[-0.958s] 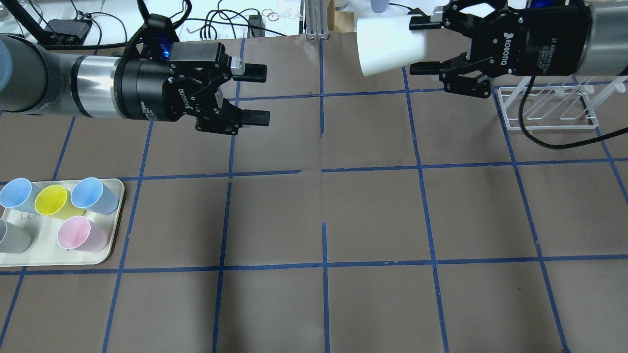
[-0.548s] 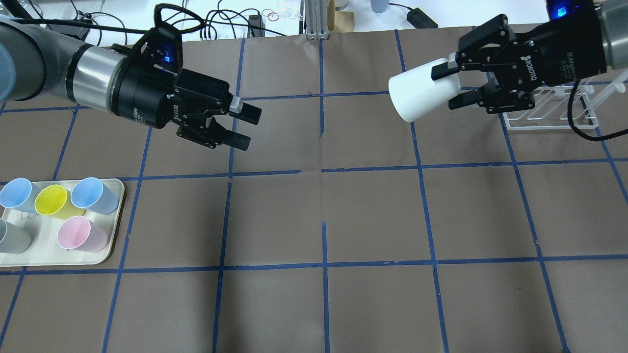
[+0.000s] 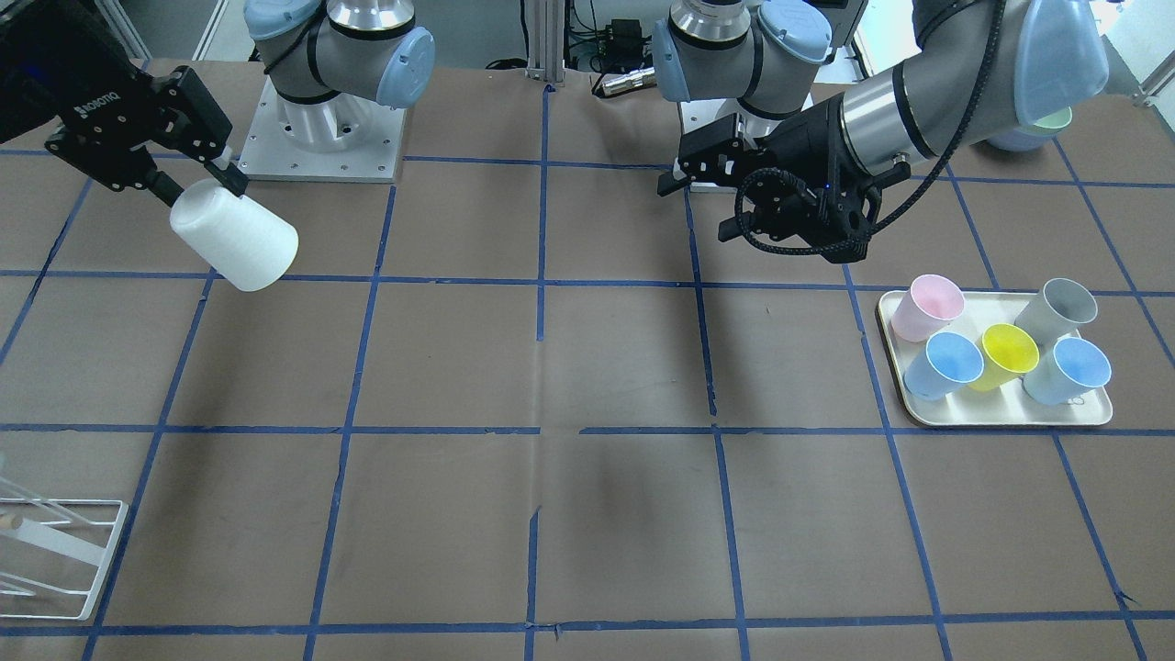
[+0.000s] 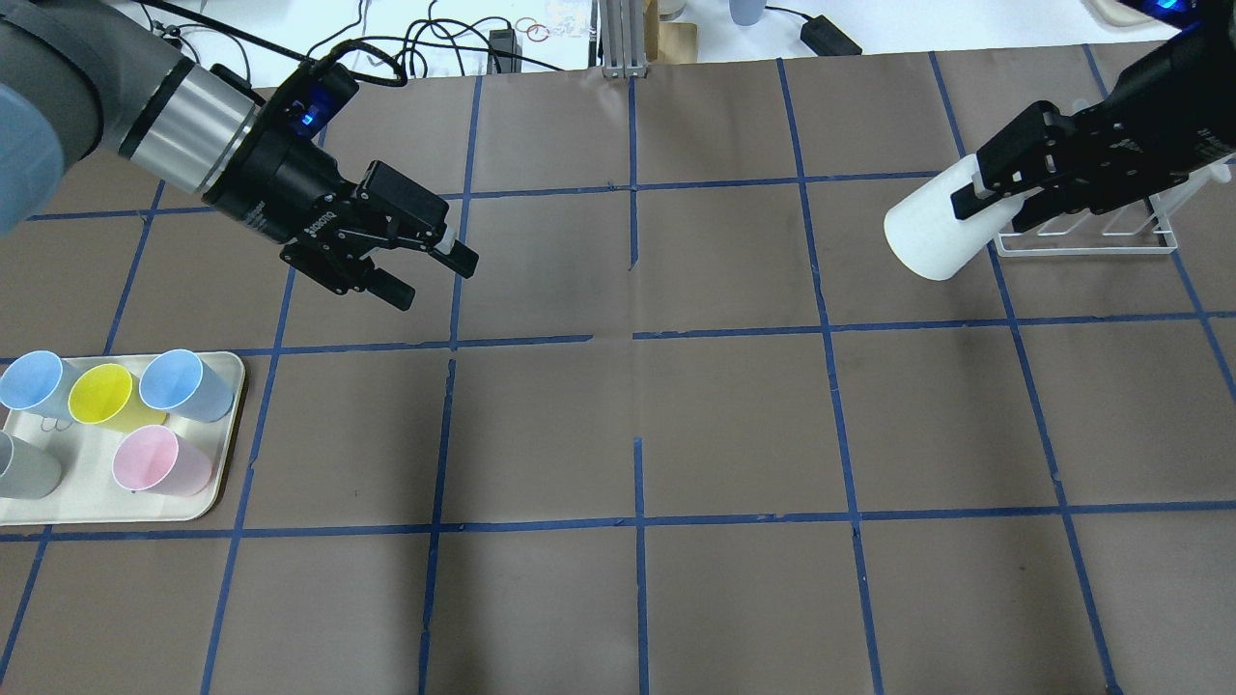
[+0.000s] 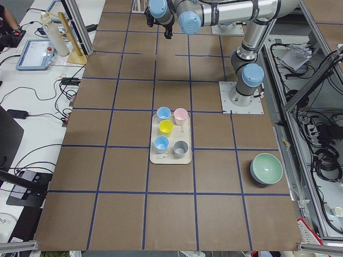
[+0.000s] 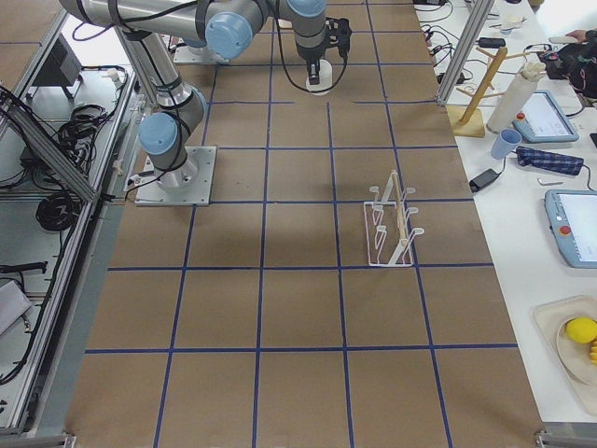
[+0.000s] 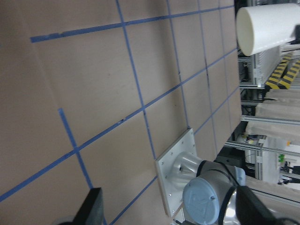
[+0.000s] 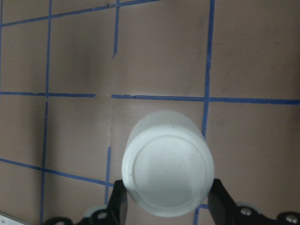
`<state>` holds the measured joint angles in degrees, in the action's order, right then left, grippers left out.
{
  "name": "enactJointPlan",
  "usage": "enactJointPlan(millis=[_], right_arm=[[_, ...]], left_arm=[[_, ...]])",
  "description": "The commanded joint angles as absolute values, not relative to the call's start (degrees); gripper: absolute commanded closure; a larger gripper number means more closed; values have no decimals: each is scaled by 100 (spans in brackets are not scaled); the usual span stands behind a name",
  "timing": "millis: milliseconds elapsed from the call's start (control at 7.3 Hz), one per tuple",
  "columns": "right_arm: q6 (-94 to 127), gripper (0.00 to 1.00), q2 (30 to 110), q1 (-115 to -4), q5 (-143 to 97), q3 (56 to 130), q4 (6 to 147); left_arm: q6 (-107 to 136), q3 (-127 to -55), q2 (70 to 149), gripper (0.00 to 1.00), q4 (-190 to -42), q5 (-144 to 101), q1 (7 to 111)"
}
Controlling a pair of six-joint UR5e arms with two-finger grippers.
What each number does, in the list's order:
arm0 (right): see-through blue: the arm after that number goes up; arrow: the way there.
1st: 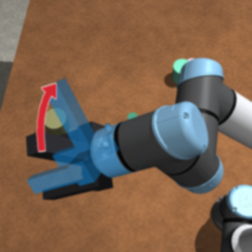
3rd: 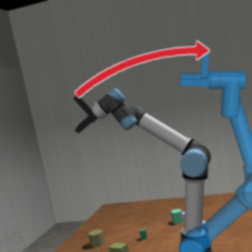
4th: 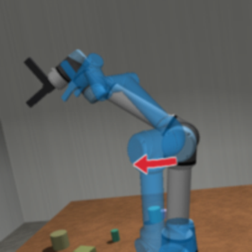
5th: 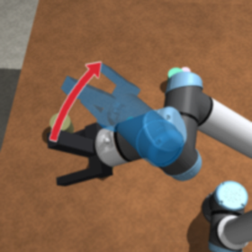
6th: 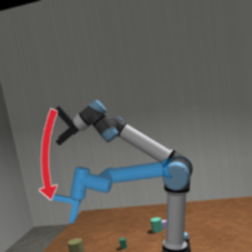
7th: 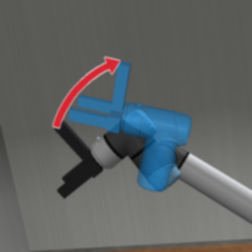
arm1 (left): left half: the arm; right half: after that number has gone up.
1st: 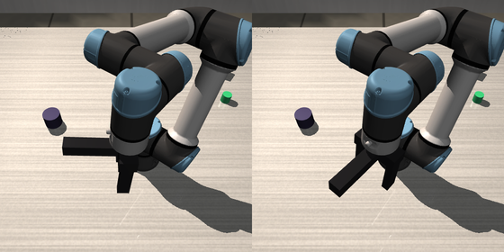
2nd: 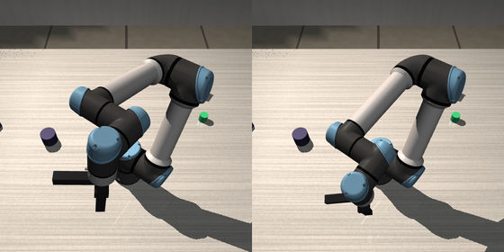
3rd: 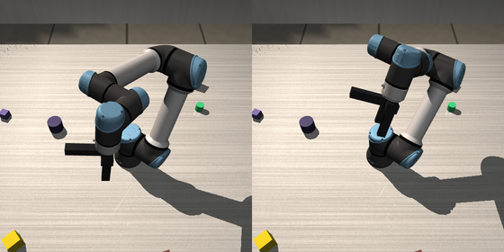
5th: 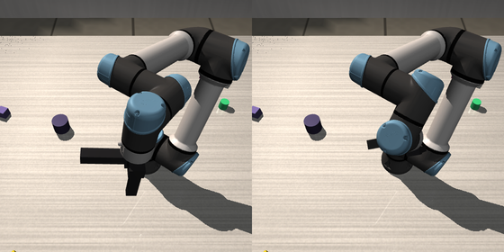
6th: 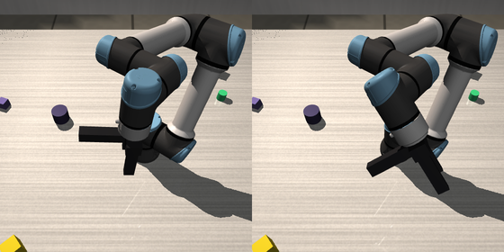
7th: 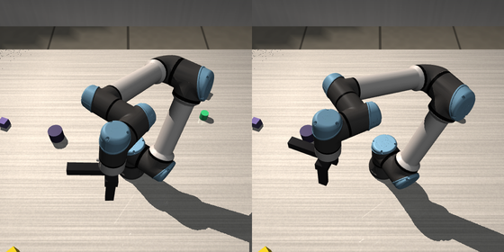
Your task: Transfer IKEA cup to right arm and place on rack
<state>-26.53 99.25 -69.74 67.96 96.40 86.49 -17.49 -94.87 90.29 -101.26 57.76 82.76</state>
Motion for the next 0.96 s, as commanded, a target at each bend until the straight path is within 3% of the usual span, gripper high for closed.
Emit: enactJointPlan(millis=[0, 411, 821], right_arm=[[-4282, 100, 9905, -6979, 7766, 9659, 9226], [-4940, 100, 9609, -6952, 8279, 9686, 9922], [-4896, 100, 9141, -6172, 8148, 9668, 10274]], left_arm=[[-303, -9483, 8991, 0, -8820, 7628, 8892], [68, -9457, 8938, 0, -8745, 8844, 8982], [219, -8888, 9192, 0, -8955, 8878, 8983]])
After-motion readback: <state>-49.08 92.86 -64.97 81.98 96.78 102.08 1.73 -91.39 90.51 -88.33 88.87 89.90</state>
